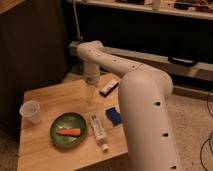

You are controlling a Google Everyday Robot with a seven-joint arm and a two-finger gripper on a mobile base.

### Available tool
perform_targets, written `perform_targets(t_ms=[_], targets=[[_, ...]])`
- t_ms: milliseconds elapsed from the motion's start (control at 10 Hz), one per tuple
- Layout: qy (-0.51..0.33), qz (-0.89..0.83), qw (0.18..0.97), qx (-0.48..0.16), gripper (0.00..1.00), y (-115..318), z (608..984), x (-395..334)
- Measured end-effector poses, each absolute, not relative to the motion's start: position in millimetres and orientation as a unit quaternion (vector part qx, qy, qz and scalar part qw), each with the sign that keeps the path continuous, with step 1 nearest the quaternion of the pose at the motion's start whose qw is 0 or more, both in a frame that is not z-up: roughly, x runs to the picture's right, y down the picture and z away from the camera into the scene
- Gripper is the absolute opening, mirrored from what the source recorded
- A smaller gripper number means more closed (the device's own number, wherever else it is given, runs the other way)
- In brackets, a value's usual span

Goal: Move the arm in a circular motion

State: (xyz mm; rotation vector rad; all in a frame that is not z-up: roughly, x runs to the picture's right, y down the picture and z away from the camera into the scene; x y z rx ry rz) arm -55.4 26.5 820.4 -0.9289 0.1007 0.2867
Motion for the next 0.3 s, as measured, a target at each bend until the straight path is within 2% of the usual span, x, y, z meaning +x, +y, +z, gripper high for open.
perform_targets(t_ms=[300], targets=[[0.063, 0.161, 0.876, -0.449, 0.80, 33, 818, -26]])
